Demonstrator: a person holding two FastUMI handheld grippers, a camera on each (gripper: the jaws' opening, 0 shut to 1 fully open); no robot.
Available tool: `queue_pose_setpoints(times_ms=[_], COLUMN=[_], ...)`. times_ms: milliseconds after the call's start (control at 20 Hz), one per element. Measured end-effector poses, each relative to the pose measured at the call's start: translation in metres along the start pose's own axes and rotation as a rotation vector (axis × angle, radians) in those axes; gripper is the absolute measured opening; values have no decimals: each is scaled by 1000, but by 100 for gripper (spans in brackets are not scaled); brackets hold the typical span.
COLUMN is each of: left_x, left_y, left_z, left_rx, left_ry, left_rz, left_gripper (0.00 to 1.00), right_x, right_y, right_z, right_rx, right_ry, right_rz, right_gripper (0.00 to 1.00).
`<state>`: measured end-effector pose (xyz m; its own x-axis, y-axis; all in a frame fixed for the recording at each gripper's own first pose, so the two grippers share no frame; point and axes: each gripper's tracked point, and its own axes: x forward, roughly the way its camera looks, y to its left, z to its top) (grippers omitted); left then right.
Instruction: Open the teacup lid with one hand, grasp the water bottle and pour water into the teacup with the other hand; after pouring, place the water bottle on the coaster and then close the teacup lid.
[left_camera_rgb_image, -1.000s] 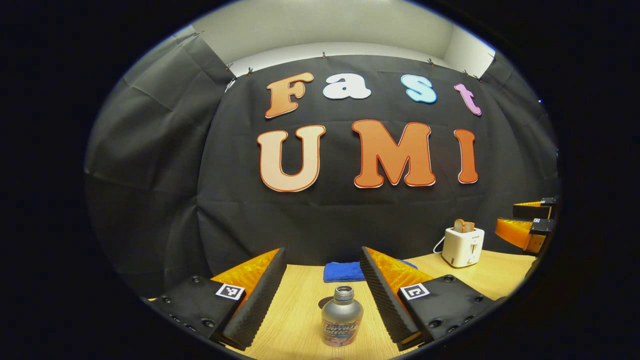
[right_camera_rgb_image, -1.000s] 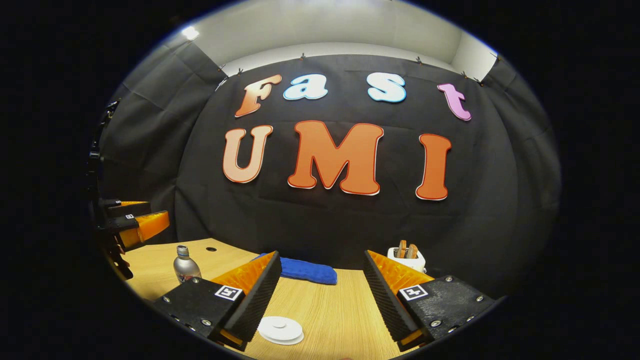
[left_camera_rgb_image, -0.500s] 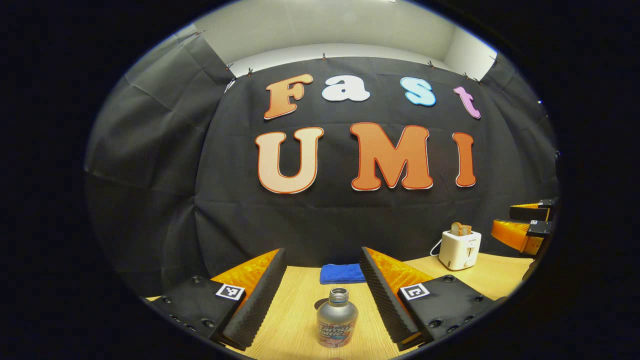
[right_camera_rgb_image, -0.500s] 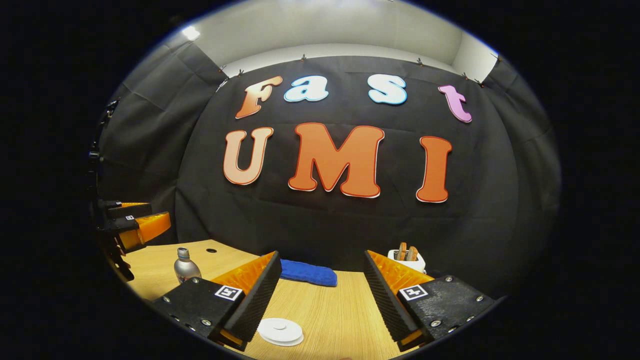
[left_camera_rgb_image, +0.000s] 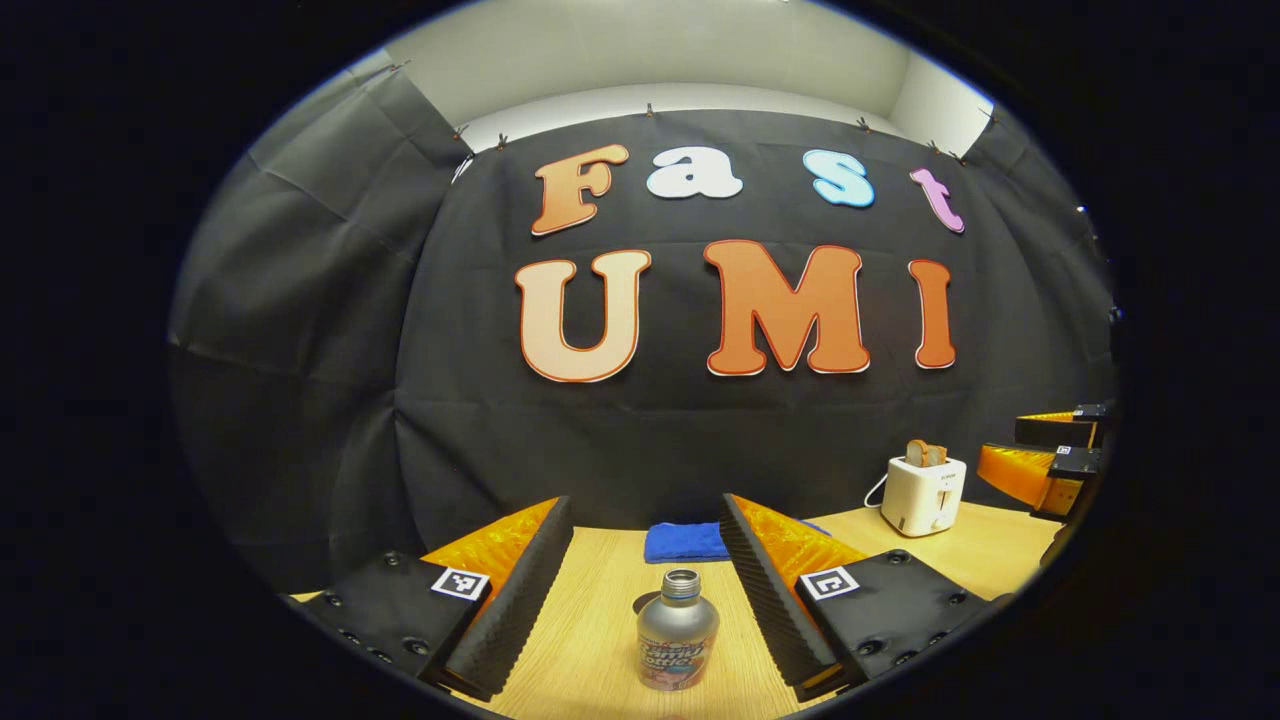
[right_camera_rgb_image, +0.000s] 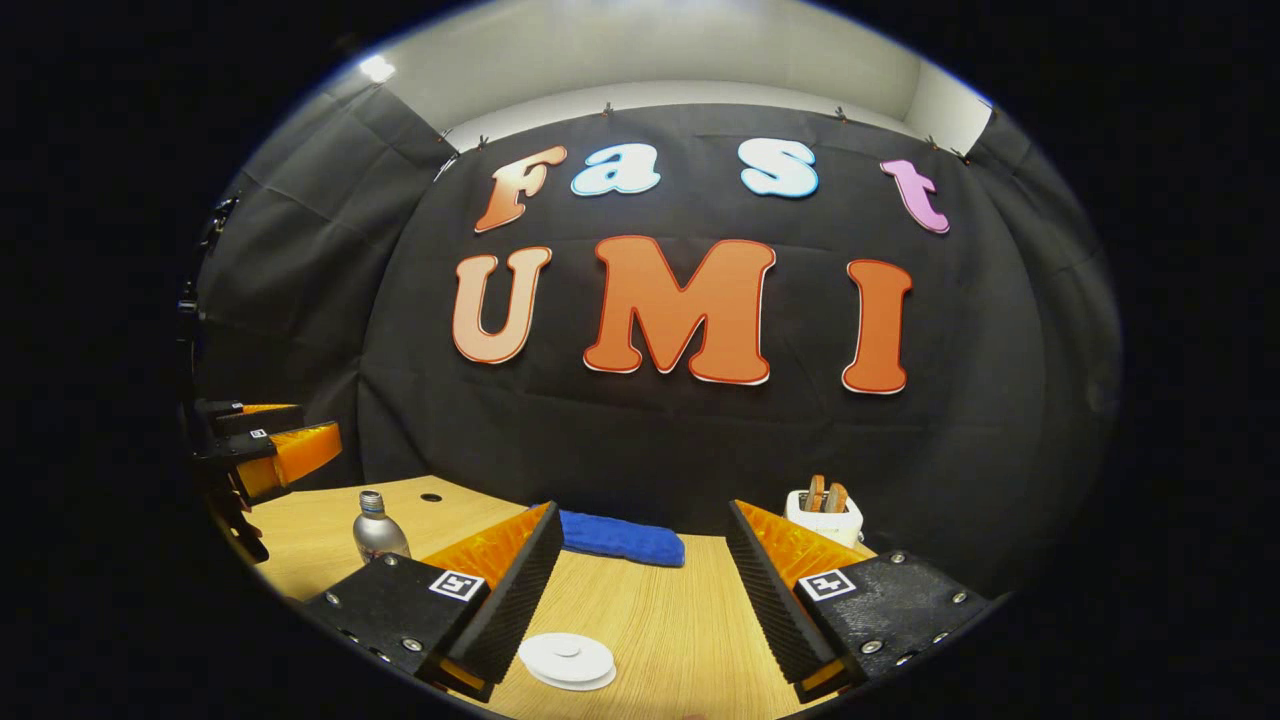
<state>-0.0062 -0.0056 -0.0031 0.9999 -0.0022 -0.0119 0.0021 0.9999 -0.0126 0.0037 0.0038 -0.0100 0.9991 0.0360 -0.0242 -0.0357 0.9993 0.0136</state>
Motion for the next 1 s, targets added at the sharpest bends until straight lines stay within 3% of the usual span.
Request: queue_pose_setpoints(times_ms=[500, 1000], left_x=[-2, -1], left_y=[-2, -8], left_z=[-28, -59], left_rx=[-1, 4], left_ry=[56, 109], left_rz=[-3, -20], left_gripper=[97, 97], right_x=[5, 11], right_y=[4, 18], right_z=[-25, -85], right_rx=[12, 5], right_ry=[44, 171], right_rz=[39, 93], right_gripper=[98, 98])
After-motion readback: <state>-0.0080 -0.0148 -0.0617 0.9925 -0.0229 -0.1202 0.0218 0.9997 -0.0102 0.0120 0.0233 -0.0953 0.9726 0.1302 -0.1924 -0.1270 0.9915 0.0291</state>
